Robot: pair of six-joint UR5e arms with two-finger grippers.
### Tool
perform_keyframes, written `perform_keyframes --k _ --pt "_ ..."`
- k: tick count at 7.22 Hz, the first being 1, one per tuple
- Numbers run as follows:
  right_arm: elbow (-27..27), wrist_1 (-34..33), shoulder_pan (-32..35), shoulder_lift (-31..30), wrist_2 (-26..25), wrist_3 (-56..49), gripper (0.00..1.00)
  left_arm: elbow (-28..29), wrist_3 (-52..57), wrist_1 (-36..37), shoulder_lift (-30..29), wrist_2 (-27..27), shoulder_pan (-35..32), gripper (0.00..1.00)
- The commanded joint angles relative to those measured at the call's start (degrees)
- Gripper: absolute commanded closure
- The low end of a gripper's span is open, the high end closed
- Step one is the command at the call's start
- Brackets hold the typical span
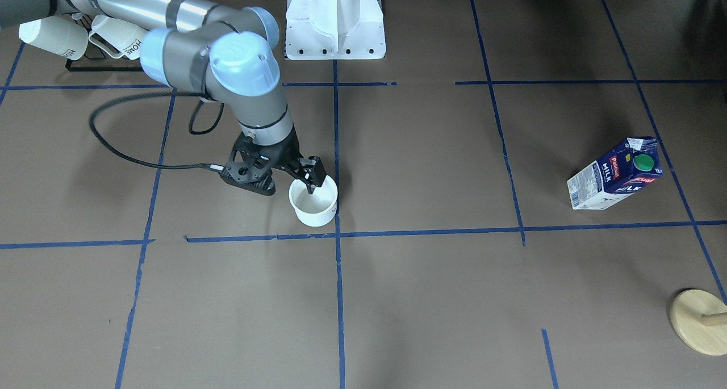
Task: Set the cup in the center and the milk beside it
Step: 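Release the mug and withdraw the right gripper out of view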
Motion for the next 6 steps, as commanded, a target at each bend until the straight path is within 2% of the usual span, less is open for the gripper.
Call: perform_keyframes --k 1,2,3,6 --pt "9.31 -13.66 9.55 -3.79 6.13 -19.14 0.0 -0.37 -0.06 -0.13 -0.27 0.36 0.0 0.0" --pt "11.52 -14.04 14.56 -9.48 9.38 -28.28 0.0 -0.28 -0.32 -0.04 -0.71 0.53 0.09 0.0" --pt "14.5 -14.04 19.13 -16.67 9.84 -39.94 0.0 -0.28 -0.58 -0.3 -1.32 0.27 0.0 0.0" --pt "14.62 -13.16 34.15 -33.56 16.69 -73.07 0.0 1.64 -1.02 -1.81 -8.95 -0.16 0.35 0.0"
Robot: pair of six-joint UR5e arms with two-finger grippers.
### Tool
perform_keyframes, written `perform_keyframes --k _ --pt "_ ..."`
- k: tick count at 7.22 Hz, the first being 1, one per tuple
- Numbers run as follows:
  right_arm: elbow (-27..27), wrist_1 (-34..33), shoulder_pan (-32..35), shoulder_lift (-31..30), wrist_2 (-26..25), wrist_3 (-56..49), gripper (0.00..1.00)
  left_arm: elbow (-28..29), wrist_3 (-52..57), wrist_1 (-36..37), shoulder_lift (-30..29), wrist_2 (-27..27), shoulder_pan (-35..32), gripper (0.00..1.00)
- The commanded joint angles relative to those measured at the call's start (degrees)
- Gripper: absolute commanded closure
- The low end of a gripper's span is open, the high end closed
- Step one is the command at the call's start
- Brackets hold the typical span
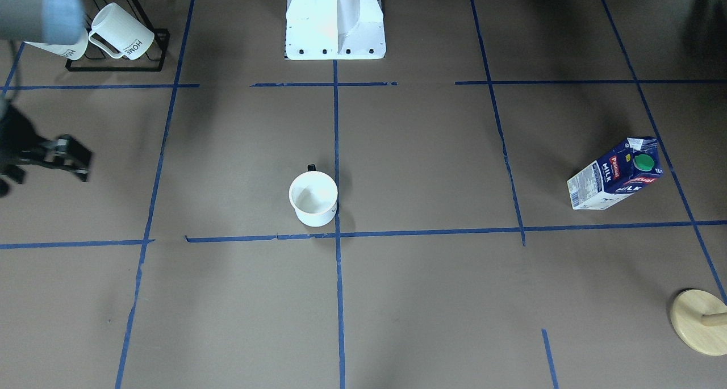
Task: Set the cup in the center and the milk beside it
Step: 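Release the mug and withdraw the right gripper out of view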
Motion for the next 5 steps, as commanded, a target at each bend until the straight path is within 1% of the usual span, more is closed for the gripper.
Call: perform_keyframes --k 1,2,3,4,5 --pt "-0.01 1.52 11.4 -13.65 3.01 -25.12 0.0 0.85 -0.29 -0.72 -3.26 -0.6 0.32 0.0" --pt "-0.1 3.88 16.15 -18.59 5.19 -30.44 0.0 -0.02 -1.42 -0.9 -3.44 -0.52 0.32 0.0" --pt "0.07 7.82 18.63 -24.21 5.91 -34.41 0.0 -3.16 -2.04 -1.51 -3.7 -0.52 0.32 0.0" --pt "0.25 9.17 19.01 -24.78 6.0 -33.58 0.0 -5.89 -5.18 -1.6 -4.14 -0.43 2.32 0.0" --pt "0.43 9.36 19.01 -24.62 6.0 -31.57 0.0 -7.74 -11.56 -1.6 -4.49 0.18 5.91 0.0"
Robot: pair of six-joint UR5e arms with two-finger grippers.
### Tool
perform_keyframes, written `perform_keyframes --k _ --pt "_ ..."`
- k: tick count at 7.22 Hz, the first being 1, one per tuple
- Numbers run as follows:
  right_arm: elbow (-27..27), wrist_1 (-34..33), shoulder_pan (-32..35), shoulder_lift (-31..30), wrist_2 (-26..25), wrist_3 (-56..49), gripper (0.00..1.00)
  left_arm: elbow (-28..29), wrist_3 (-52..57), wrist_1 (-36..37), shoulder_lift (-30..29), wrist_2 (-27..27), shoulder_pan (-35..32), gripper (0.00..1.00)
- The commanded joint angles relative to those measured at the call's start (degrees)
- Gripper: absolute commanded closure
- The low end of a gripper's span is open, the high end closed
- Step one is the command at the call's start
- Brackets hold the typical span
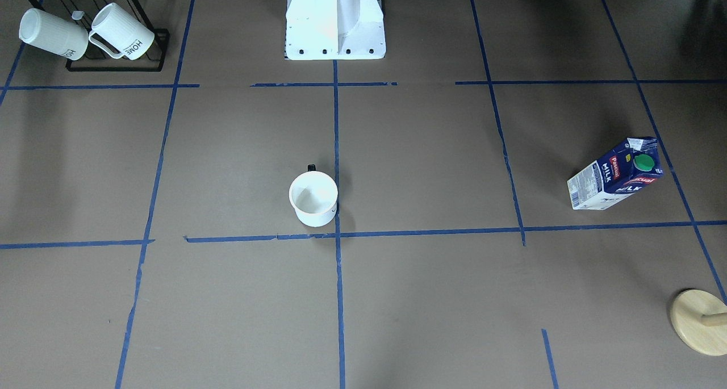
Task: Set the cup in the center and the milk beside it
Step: 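Lower the left gripper onto the milk carton and grasp its top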
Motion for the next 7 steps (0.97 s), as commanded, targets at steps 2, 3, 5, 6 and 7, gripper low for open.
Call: perform_keyframes --k 2,3,5,6,7 --pt "0.21 1.16 0.69 -0.94 0.3 1.71 0.0 -3.72 -16.38 -2.3 -0.72 1.8 8.83 0.0" --pt "0.21 1.16 0.69 -0.94 0.22 1.71 0.0 -3.64 -23.13 -3.53 -1.51 1.98 11.03 0.0" --pt "0.12 1.16 0.69 -1.03 0.22 1.71 0.0 -3.46 -33.19 -3.72 -3.8 6.97 15.69 0.0" --pt "0.12 1.16 0.69 -1.11 0.22 1.71 0.0 -2.59 -32.69 -3.81 -3.54 8.21 16.67 0.0" --pt "0.12 1.16 0.69 -1.11 0.22 1.71 0.0 -2.41 -32.51 -3.81 -3.28 8.22 16.76 0.0"
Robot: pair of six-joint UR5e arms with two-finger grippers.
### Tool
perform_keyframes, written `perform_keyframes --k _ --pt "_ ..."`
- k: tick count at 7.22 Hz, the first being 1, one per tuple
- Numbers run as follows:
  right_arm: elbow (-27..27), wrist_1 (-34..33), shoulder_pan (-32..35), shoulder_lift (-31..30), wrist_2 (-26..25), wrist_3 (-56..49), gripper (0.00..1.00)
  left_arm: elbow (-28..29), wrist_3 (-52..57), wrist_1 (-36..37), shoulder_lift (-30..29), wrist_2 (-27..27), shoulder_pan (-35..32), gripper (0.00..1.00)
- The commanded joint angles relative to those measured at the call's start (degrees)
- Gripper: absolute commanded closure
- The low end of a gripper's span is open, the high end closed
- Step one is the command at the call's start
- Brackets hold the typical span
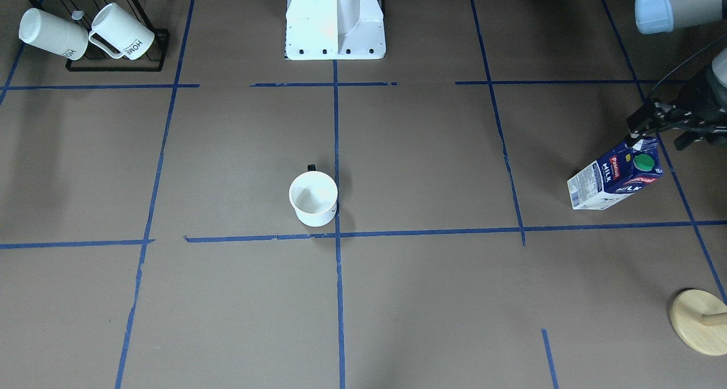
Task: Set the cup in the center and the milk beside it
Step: 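Lower the left gripper onto the milk carton and grasp its top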
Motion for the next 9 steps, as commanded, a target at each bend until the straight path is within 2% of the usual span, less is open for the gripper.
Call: perform_keyframes --k 1,3,5,6,7,8,9 --pt "-0.1 0.0 0.0 -0.04 0.0 -0.08 0.0 1.66 -0.43 -0.16 0.09 0.73 1.05 0.0" --pt "-0.19 0.0 0.0 -0.04 0.0 -0.09 0.0 4.47 -0.43 -1.12 -0.26 0.73 2.2 0.0" --pt "-0.28 0.0 0.0 -0.04 0.0 -0.09 0.0 11.22 -0.95 -10.14 -0.35 0.64 2.81 0.0" --pt "-0.28 0.0 0.0 -0.04 0.0 -0.09 0.0 11.77 -1.22 -12.27 -0.44 0.21 2.99 0.06" --pt "-0.28 0.0 0.0 -0.12 0.0 -0.17 0.0 11.26 -1.31 -12.29 -0.44 0.03 2.99 0.17" --pt "-0.28 0.0 0.0 -0.12 0.0 -0.17 0.0 10.82 -1.31 -11.68 -0.79 -0.06 2.99 0.36" --pt "-0.28 0.0 0.0 -0.12 0.0 -0.17 0.0 10.46 -1.31 -11.41 -1.48 -0.06 2.99 0.47"
